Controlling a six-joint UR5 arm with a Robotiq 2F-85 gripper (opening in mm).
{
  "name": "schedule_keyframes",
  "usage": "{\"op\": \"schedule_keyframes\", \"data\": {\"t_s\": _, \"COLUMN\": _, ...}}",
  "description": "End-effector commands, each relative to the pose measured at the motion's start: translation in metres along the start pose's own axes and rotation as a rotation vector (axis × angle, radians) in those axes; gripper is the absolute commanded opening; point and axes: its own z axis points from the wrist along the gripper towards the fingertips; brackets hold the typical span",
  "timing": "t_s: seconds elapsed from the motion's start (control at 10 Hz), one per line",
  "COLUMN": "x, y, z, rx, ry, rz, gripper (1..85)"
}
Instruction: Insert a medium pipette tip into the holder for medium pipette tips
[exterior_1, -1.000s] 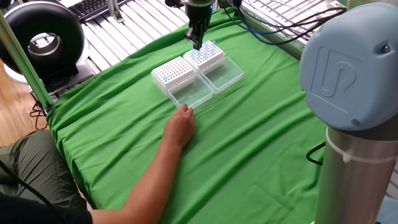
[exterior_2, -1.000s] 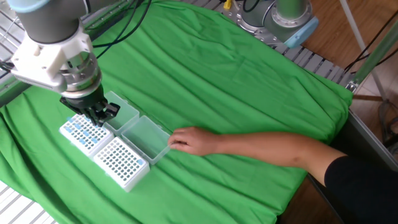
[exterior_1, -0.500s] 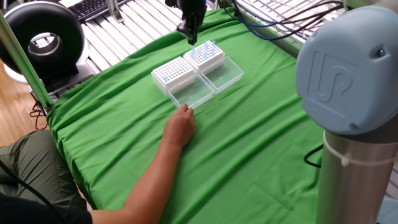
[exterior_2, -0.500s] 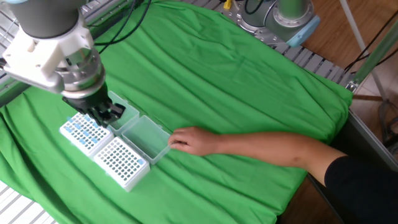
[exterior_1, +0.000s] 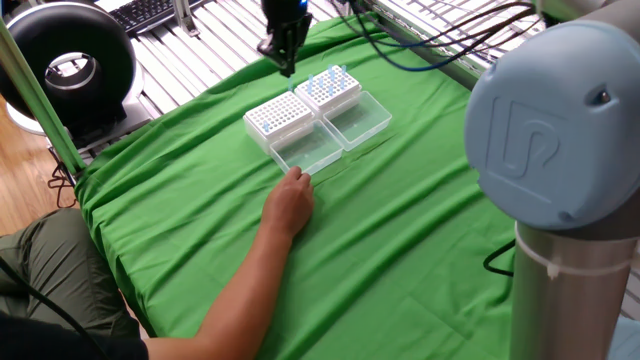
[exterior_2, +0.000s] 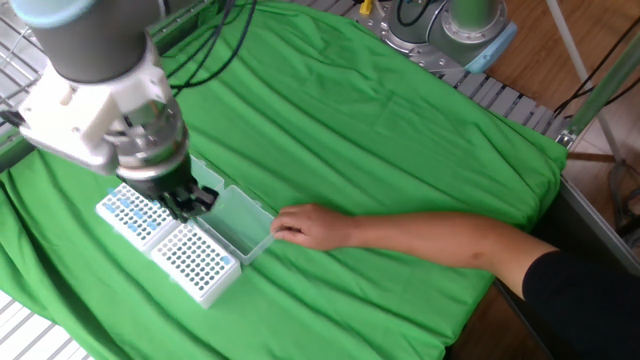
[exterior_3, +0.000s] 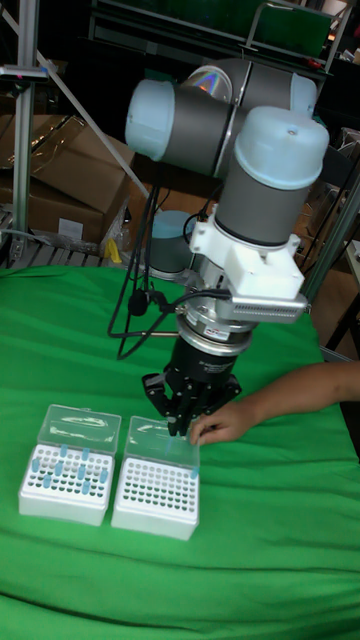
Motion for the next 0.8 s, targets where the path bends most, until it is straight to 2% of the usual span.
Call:
{"op": "schedule_keyframes", "data": {"t_s": 0.0, "x": -0.01, "y": 0.021, "z": 0.007, "rx": -0.01, "ry": -0.018, "rz": 0.032, "gripper": 1.0}}
{"op": "schedule_keyframes", "data": {"t_s": 0.7, "x": -0.015, "y": 0.033, "z": 0.018, "rx": -0.01, "ry": -0.032, "rz": 0.06, "gripper": 1.0}}
